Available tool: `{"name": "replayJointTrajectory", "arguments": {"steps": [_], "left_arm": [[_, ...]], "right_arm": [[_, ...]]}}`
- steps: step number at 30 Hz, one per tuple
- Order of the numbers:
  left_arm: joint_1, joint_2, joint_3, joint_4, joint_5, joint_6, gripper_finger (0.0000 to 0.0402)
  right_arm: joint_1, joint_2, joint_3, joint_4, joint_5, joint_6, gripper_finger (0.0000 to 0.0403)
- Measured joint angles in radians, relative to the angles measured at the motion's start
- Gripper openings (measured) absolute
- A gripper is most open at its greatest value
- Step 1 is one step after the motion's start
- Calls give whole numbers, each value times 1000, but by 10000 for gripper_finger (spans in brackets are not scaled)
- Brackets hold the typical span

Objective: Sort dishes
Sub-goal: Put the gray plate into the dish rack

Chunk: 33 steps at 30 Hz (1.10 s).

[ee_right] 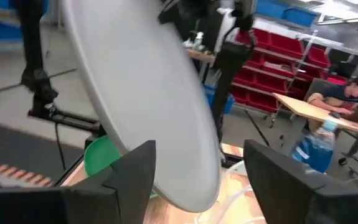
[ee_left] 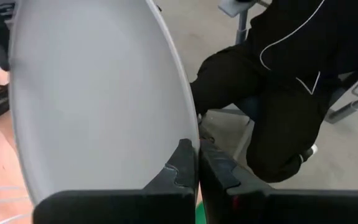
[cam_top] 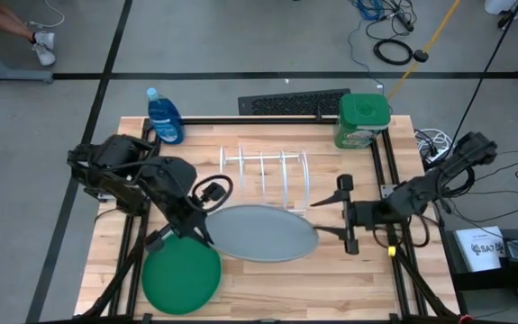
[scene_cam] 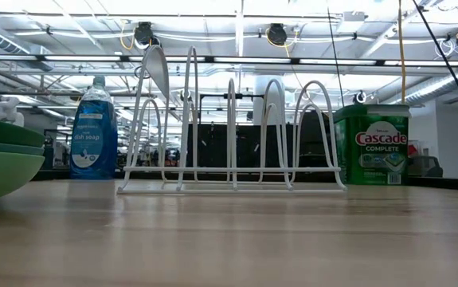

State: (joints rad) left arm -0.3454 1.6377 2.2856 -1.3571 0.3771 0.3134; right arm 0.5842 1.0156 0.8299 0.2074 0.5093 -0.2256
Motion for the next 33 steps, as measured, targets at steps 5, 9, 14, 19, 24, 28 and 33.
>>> {"name": "replayJointTrajectory", "arguments": {"steps": [5,9,14,19,24,28,33], "left_arm": [[0,-13,0,0,19,-19,0],[-5,-19,0,0,46,-41,0],[-10,-25,0,-30,56,-72,0],[-11,-25,0,-16,59,-68,0],[-10,-25,0,-9,47,-65,0],[-10,-25,0,-2,41,-64,0],[-10,-25,0,1,40,-63,0]], "right_arm": [[0,28,24,-27,-45,-22,232],[0,4,24,-60,-38,-10,220],[12,-17,24,-103,-96,49,215],[12,0,24,-61,-67,44,217],[11,31,24,-18,-72,2,217],[11,43,24,21,-114,-36,217],[11,62,24,76,-121,-73,217]]}}
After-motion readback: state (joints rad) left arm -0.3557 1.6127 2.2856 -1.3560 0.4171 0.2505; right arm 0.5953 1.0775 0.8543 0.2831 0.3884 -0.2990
